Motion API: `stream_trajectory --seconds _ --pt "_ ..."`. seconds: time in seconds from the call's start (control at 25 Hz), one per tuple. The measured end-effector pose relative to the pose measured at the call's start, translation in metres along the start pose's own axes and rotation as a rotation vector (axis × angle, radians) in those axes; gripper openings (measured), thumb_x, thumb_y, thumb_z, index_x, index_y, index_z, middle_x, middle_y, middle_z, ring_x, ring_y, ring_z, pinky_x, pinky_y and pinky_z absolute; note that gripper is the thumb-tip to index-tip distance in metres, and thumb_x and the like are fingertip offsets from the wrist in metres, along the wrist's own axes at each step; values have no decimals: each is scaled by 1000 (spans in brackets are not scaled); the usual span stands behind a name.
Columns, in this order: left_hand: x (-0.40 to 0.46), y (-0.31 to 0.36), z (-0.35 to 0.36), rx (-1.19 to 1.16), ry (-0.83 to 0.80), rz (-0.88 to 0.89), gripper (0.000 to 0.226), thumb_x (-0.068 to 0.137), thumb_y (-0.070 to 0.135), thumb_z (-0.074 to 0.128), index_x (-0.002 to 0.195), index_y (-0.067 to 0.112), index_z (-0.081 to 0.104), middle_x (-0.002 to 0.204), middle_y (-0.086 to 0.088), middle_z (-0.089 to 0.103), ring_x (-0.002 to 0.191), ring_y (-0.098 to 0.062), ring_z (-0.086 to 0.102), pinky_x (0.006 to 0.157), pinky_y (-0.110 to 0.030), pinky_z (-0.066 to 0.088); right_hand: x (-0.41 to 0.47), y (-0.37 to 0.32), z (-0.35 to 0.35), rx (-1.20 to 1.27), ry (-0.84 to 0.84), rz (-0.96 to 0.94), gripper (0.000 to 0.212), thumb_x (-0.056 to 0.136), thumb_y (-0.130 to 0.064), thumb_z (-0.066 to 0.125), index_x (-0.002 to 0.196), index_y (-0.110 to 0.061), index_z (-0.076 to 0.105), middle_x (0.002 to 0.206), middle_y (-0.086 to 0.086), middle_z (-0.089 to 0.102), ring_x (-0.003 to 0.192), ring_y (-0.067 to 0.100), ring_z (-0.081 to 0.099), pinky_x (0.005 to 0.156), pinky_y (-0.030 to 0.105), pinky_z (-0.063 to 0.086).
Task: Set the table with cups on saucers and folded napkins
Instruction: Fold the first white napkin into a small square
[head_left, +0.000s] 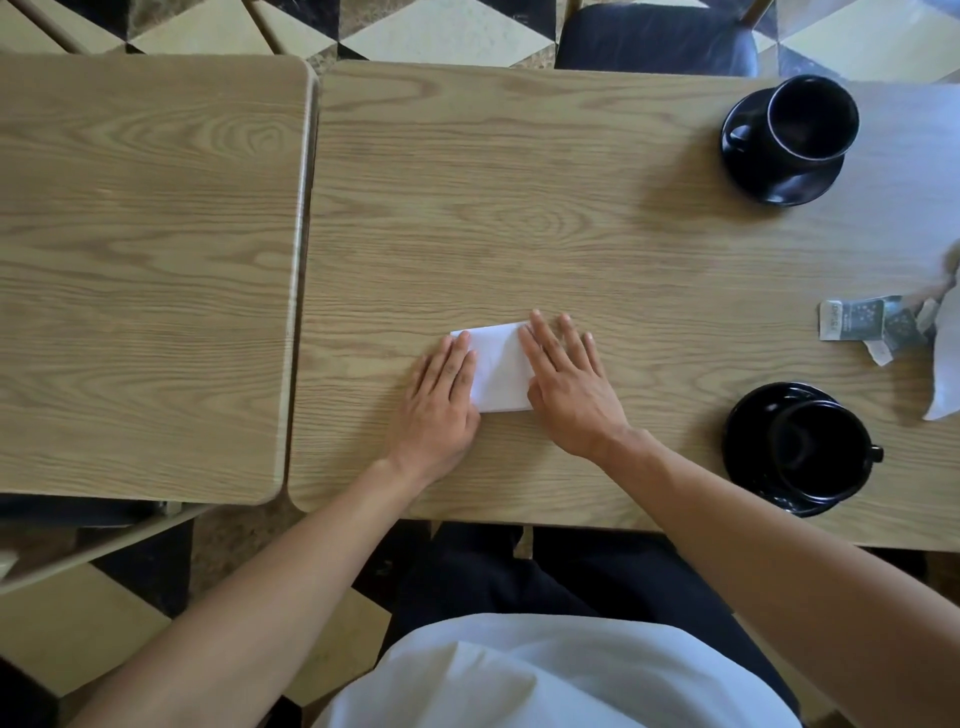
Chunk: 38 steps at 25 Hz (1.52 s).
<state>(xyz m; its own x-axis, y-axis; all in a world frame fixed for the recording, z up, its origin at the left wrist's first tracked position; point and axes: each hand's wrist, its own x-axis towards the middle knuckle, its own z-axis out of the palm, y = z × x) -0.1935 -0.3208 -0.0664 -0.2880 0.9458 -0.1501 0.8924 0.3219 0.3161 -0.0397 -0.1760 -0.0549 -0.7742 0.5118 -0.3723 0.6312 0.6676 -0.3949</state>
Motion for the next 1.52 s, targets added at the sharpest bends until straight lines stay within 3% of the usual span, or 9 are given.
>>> stream_trajectory --seconds 0.16,0.36,0.48,0.56,0.68,0.84,1.04,1.36,1.52 --pt "10 28 -18 -220 78 -436 56 90 23 61 140 0 47 133 -19 51 121 -36 48 104 -46 41 -9 -16 -3 240 212 313 44 96 -26 52 137 -11 52 129 13 52 119 33 44 106 44 38" --pt "24 40 -30 -585 -42 -842 43 82 22 65 123 11 58 113 -4 63 105 -25 58 89 -40 50 -10 -42 -6 519 121 546 45 90 -24 56 134 -15 54 116 7 64 114 26 56 97 40 46" --pt "30 38 -41 -974 -103 -1036 18 64 19 66 74 14 52 68 3 52 65 -22 49 60 -29 41 -6 -42 -16 843 133 668 11 80 -18 59 84 -27 64 71 -6 64 69 20 60 60 31 48" --pt "32 37 -52 -1224 -179 -1137 21 59 14 63 78 10 54 69 -4 49 64 -23 47 59 -31 40 -5 -38 -23 1014 55 710 24 78 -14 61 61 -21 47 58 -5 44 58 19 40 53 29 30" --pt "34 41 -62 -1345 -240 -1085 44 55 11 63 98 6 54 80 -10 53 71 -25 53 61 -34 43 -12 -29 -34 1247 45 771 14 80 -6 64 72 -15 57 73 7 51 70 20 46 66 35 37" --pt "72 54 -77 -1425 -230 -927 18 76 -6 59 91 4 56 79 -12 57 71 -25 56 69 -40 47 -3 4 -61 1445 90 683 15 85 1 61 88 -11 69 72 2 62 63 14 53 58 25 40" --pt "161 74 -80 -1399 -263 -789 22 84 -11 53 96 4 63 92 -14 64 82 -26 62 75 -39 58 42 75 -103 1563 203 647 20 90 -2 61 104 -8 73 86 4 71 72 15 61 65 26 49" --pt "312 102 -55 -1067 50 -555 56 78 -7 57 121 27 62 101 -15 72 79 -22 63 73 -41 56 136 155 -148 1077 592 533 26 91 -8 65 115 -17 67 107 -7 74 98 4 69 83 23 56" --pt "328 105 -34 -671 97 -506 52 85 7 59 134 23 56 125 -4 63 111 -24 60 98 -39 49 159 156 -135 1005 648 557 24 95 -16 65 118 -20 65 98 -17 71 91 -11 65 78 5 46"
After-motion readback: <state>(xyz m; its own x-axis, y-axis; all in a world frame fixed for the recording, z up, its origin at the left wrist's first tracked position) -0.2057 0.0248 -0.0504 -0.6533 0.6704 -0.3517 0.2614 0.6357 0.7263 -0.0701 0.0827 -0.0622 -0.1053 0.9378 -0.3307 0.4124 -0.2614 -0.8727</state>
